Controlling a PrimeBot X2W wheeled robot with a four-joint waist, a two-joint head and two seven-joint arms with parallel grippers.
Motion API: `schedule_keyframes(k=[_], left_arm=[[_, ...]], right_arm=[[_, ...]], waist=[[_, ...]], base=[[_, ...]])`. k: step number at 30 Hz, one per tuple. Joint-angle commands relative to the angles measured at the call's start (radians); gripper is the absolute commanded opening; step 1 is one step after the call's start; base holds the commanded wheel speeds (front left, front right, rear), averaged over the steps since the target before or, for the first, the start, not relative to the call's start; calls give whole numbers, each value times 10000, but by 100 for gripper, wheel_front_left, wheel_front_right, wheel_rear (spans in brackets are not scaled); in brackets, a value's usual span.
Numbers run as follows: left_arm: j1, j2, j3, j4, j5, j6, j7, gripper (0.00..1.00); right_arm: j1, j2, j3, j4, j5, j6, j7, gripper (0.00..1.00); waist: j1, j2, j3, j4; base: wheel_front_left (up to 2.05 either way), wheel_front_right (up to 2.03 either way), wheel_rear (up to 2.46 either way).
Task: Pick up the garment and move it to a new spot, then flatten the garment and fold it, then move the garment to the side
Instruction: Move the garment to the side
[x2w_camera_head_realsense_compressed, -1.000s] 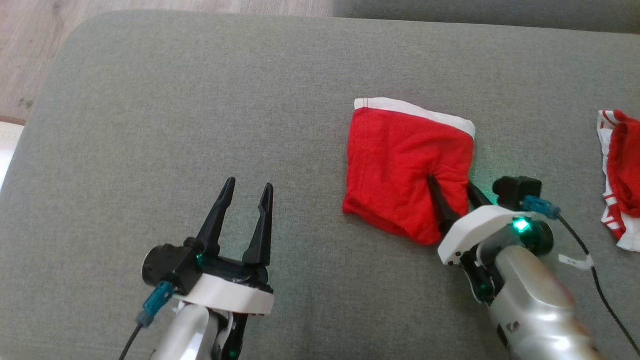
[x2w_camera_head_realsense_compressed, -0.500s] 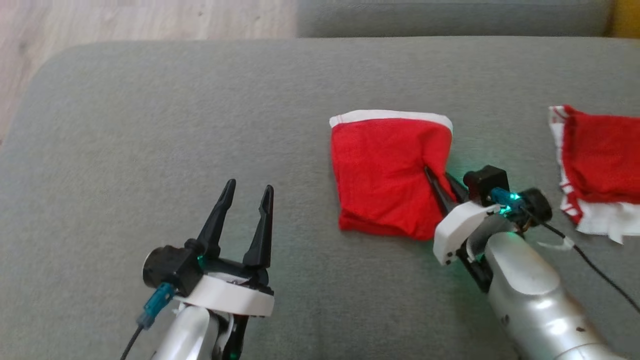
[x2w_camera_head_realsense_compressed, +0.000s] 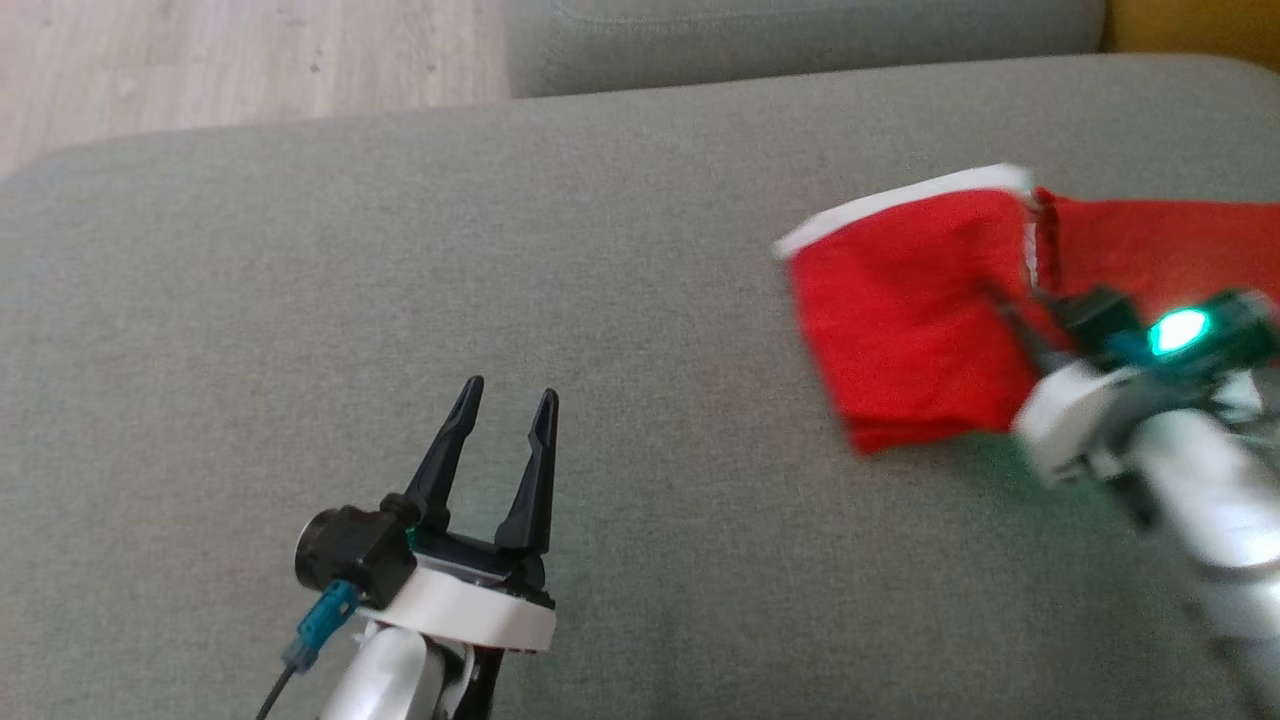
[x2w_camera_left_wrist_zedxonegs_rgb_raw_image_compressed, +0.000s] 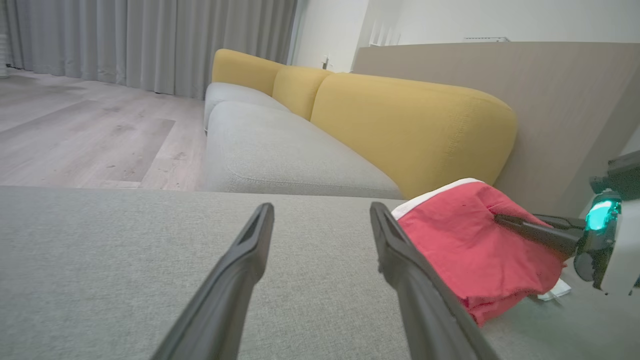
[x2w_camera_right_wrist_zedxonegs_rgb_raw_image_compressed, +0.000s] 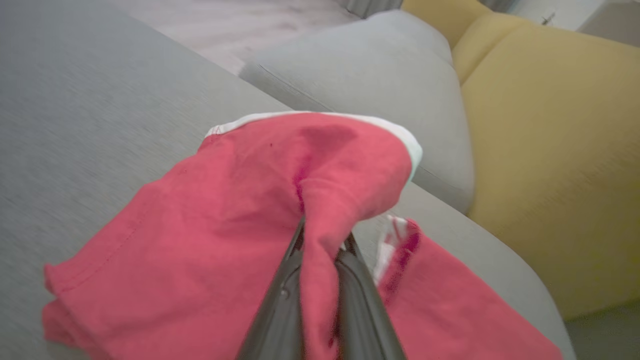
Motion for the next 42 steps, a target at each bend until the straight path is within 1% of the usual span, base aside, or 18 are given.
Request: schedule_keyframes(k=[1, 5, 10, 14, 18, 22, 27, 35, 39, 40, 41, 42], left_arm=[[-235, 31, 328, -362, 98, 15, -51, 100], [-408, 31, 317, -444, 115, 15, -51, 100], [-692, 31, 285, -491, 80, 15, -51, 100], [-977, 31, 212, -511, 60, 15, -51, 100], [-1144, 31, 264, -490, 79, 15, -51, 100], [-1232, 31, 305, -473, 99, 15, -51, 100], [-1306, 31, 280, -457, 119, 15, -51, 100], [-1322, 43, 341, -415, 211, 15, -51, 100], [-1392, 42, 333, -405, 200, 15, -51, 100], [-1407, 43, 328, -400, 198, 15, -51, 100], [-1417, 45, 326, -396, 197, 15, -51, 100], [-1420, 49, 327, -390, 197, 15, -51, 100]], right_arm=[[-256, -446, 135, -420, 208, -7, 101, 0], [-438, -1952, 507, -1082, 1015, -7, 649, 0], [-547, -3494, 919, -1440, 2028, -7, 922, 0], [-626, -4388, 1013, -1266, 2339, -7, 1017, 0], [-662, -5014, 1028, -934, 2398, -7, 1199, 0], [-695, -5346, 971, -577, 2444, -7, 1273, 0], [-759, -5466, 866, -130, 2227, -7, 1355, 0], [-818, -5297, 186, 514, 1701, -7, 1497, 0], [-804, -5086, -273, 715, 1612, -7, 1488, 1], [-793, -5032, -365, 733, 1564, -7, 1461, 83], [-774, -4949, -482, 762, 1572, -7, 1457, 100], [-750, -4890, -565, 777, 1551, -7, 1457, 100]], waist=[[0, 0, 124, -60], [0, 0, 517, -83], [0, 0, 1060, 27], [0, 0, 1474, 228], [0, 0, 1779, 384], [0, 0, 1941, 461], [0, 0, 2007, 499], [0, 0, 2064, 372], [0, 0, 2094, 361], [0, 0, 2091, 363], [0, 0, 2080, 365], [0, 0, 2066, 367]], base=[[0, 0, 0], [0, 0, 0], [0, 0, 0], [0, 0, 0], [0, 0, 0], [0, 0, 0], [0, 0, 0], [0, 0, 0], [0, 0, 0], [0, 0, 0], [0, 0, 0], [0, 0, 0]])
